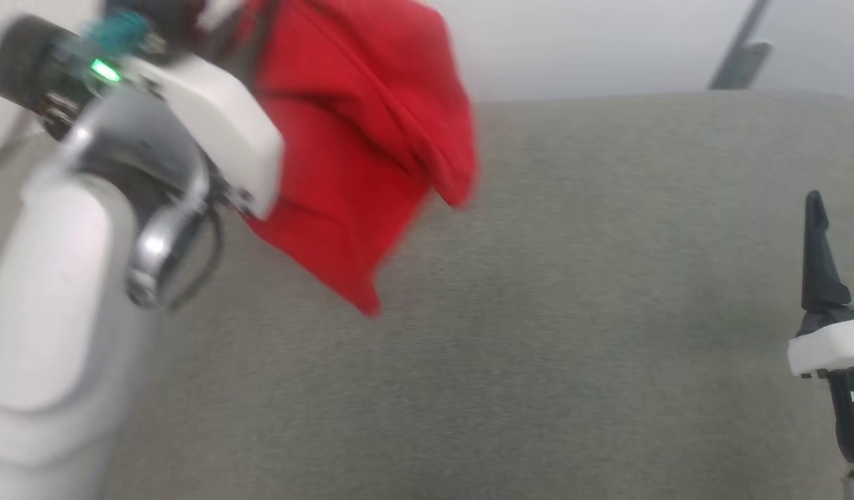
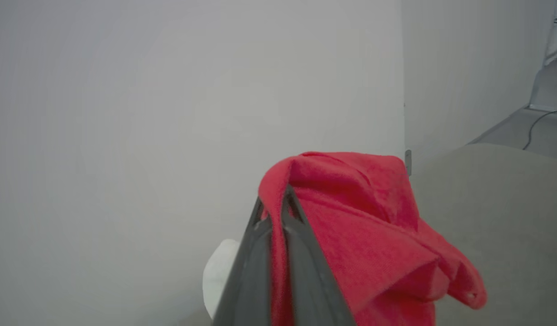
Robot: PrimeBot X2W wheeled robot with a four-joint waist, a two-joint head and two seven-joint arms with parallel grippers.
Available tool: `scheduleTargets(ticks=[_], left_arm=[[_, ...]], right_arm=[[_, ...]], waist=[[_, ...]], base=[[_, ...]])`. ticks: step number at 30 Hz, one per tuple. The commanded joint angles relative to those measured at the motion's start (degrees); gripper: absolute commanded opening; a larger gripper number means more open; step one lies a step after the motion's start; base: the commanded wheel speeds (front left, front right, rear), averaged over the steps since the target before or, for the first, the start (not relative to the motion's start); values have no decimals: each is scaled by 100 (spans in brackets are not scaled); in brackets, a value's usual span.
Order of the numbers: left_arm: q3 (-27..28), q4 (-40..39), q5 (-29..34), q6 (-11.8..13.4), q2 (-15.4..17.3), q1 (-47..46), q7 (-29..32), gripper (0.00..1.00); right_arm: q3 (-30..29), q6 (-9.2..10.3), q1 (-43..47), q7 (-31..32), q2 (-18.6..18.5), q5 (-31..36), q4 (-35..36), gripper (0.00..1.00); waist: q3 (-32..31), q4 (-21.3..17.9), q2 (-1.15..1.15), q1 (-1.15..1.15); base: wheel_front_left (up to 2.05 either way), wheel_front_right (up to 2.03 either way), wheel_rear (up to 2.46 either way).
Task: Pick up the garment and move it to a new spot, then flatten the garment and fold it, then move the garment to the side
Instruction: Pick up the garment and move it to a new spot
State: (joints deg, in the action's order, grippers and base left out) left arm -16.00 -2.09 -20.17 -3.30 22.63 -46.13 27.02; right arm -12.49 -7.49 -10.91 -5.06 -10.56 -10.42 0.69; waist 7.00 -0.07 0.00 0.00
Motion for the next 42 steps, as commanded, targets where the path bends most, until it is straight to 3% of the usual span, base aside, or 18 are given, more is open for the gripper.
scheduleTargets(ticks=[1,7,13,23,29,30,32,33,34,35,42], left_arm=[[-142,-204,16,42,-64,201,179,0],[-557,-403,-149,63,-191,843,650,0],[-912,-121,-306,112,-288,1586,930,0],[-1183,772,-455,112,-449,2136,837,0],[-1334,1487,-605,-73,-605,2084,702,0],[-1342,1599,-633,-87,-634,2052,662,4],[-1370,1742,-642,-138,-671,1972,583,28],[-1387,1794,-636,-154,-682,1936,548,49],[-1400,1840,-634,-168,-679,1923,518,89],[-1420,1855,-610,-192,-661,1898,482,100],[-1362,1634,-609,-240,-490,1971,87,100]], right_arm=[[-44,0,22,-60,49,45,-43,100],[-114,0,103,-196,164,18,-244,100],[-42,0,111,-362,266,3,-486,100],[66,0,78,-453,288,-18,-732,100],[183,0,31,-430,249,-6,-803,100],[195,0,27,-421,240,-4,-812,100],[216,0,35,-403,219,11,-821,100],[217,0,42,-394,210,22,-826,100],[224,0,53,-383,201,34,-829,100],[234,0,69,-373,188,47,-828,100],[233,0,223,-315,145,93,-775,100]], waist=[[85,-319,0,0],[208,-732,0,0],[303,-954,0,0],[286,-962,0,0],[184,-887,0,0],[160,-872,0,0],[110,-841,0,0],[79,-822,0,0],[44,-803,0,0],[4,-781,0,0],[-270,-601,0,0]], base=[[0,0,0],[0,0,0],[0,0,0],[0,0,0],[0,0,0],[0,0,0],[0,0,0],[0,0,0],[0,0,0],[0,0,0],[0,0,0]])
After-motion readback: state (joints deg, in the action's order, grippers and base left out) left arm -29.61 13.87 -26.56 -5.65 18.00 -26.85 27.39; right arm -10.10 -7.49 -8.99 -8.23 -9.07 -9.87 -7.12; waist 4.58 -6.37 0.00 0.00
